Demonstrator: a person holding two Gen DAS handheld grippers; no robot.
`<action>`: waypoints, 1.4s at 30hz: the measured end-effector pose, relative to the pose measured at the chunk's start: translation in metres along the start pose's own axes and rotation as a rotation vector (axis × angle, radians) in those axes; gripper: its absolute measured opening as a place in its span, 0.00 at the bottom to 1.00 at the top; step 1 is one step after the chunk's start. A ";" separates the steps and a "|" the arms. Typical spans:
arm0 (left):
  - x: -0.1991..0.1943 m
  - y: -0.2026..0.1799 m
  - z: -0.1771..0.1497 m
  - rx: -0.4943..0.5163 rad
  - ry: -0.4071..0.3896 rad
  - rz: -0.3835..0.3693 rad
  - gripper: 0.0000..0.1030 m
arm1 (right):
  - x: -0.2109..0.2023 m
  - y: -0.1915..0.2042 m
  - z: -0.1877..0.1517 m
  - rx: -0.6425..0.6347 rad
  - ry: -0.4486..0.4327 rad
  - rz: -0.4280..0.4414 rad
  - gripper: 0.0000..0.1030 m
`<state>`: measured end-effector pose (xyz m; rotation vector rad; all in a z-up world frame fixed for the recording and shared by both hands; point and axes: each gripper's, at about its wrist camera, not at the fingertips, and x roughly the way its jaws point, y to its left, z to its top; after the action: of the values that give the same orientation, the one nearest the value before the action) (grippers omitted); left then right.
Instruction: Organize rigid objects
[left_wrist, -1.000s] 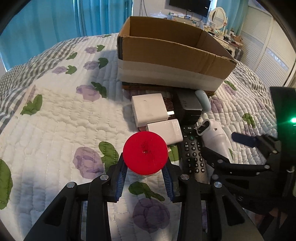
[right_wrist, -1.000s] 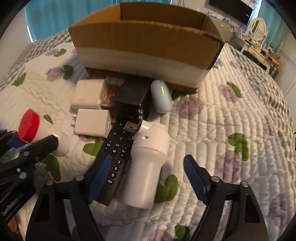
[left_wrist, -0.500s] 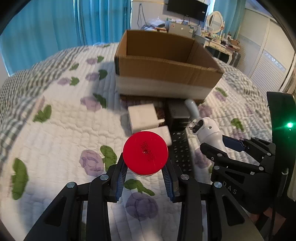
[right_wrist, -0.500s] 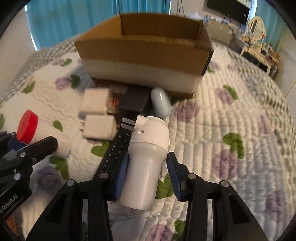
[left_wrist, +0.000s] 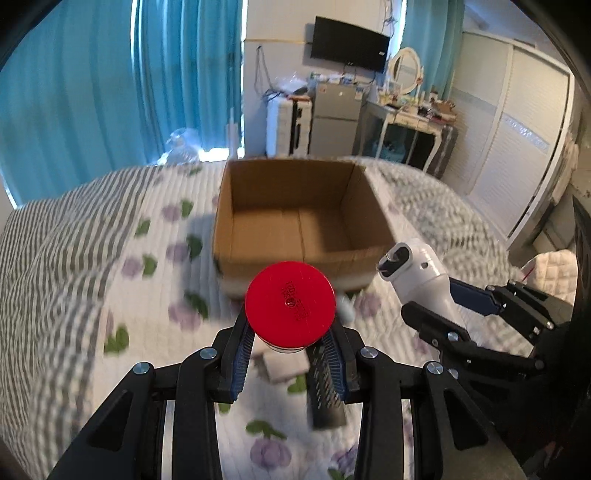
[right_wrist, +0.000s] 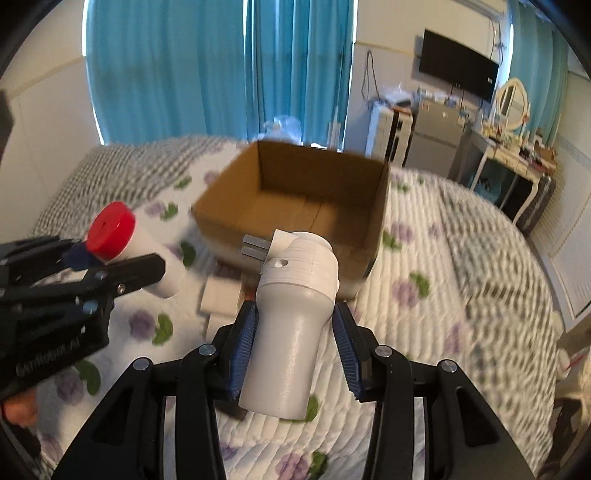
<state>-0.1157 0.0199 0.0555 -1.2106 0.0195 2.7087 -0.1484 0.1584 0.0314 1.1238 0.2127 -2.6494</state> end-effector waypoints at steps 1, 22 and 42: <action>0.000 -0.001 0.013 0.007 -0.006 -0.002 0.36 | -0.003 -0.003 0.006 -0.002 -0.012 -0.002 0.41; 0.191 0.011 0.094 0.107 0.069 0.064 0.36 | 0.101 -0.053 0.109 0.011 -0.032 -0.032 0.41; 0.158 0.026 0.096 0.028 -0.060 -0.009 0.70 | 0.142 -0.080 0.130 0.078 -0.104 -0.035 0.73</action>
<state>-0.2944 0.0261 0.0016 -1.1192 0.0442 2.7258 -0.3551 0.1801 0.0213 1.0098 0.1108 -2.7597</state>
